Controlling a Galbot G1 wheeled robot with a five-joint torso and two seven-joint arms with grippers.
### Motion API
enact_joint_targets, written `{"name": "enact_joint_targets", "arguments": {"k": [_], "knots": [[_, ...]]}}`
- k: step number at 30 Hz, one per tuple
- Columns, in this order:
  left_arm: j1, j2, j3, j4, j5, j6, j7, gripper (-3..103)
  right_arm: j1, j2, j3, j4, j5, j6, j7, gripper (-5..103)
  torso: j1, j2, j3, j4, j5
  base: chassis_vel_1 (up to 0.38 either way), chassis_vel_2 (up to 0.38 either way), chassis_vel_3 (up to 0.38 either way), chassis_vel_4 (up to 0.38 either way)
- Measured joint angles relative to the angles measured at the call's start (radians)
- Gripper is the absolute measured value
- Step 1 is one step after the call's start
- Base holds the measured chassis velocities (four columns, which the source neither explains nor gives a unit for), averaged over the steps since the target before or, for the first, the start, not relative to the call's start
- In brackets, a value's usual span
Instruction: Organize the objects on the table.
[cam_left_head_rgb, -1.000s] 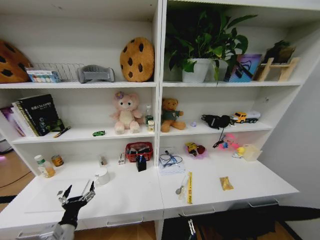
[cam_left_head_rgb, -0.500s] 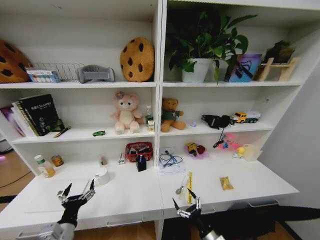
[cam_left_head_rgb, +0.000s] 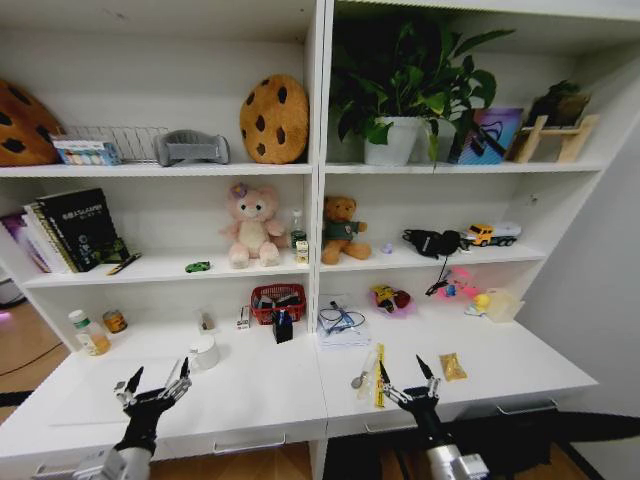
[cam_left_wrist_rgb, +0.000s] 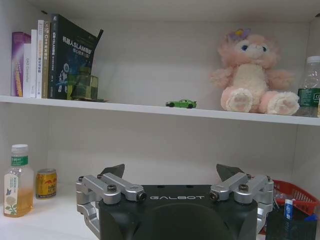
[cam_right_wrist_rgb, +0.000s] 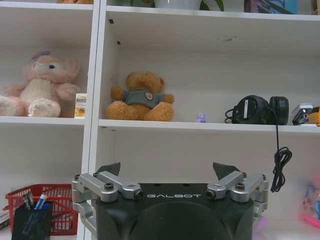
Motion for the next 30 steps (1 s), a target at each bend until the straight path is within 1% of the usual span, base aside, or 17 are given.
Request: {"name": "enact_joint_targets", "arguments": {"k": [5,12,14,15,18,23,30], "knots": [[-0.006,-0.004,0.004,0.010,0.011,0.001,-0.002,100,-0.002,0.002,0.004,-0.003,0.001,-0.002,0.000,100,0.000,0.000,0.000,0.0001,-0.0001,0.000,0.000,0.000,0.000],[-0.006,0.020,-0.024,0.035,0.008,-0.004,0.002,100,0.002,0.017,0.002,-0.011,-0.003,0.000,-0.002,100,0.000,0.000,0.000,0.0000,0.0000,0.000,0.000,0.000,0.000],[0.008,0.031,-0.053,0.046,0.000,-0.013,0.017,100,-0.004,0.015,0.013,-0.008,0.001,0.006,-0.005,100,0.000,0.000,0.000,0.0000,0.0000,0.000,0.000,0.000,0.000],[0.029,0.043,-0.083,0.050,-0.014,-0.028,0.039,100,-0.016,0.014,0.031,0.004,0.012,0.013,-0.010,100,0.000,0.000,0.000,0.0000,0.0000,0.000,0.000,0.000,0.000],[0.043,0.045,-0.097,0.055,-0.021,-0.039,0.053,100,-0.023,0.017,0.036,0.011,0.015,0.017,-0.014,100,0.000,0.000,0.000,0.0000,-0.0001,0.000,0.000,0.000,0.000],[0.060,0.040,-0.112,0.062,-0.029,-0.054,0.068,100,-0.030,0.023,0.037,0.012,0.011,0.020,-0.020,100,0.000,0.000,0.000,0.0000,-0.0001,0.000,0.000,0.000,0.000],[0.067,0.028,-0.123,0.062,-0.038,-0.060,0.070,100,-0.034,0.032,0.037,0.010,0.001,0.026,-0.023,100,0.000,0.000,0.000,0.0001,-0.0001,-0.016,-0.007,0.017,0.011]]}}
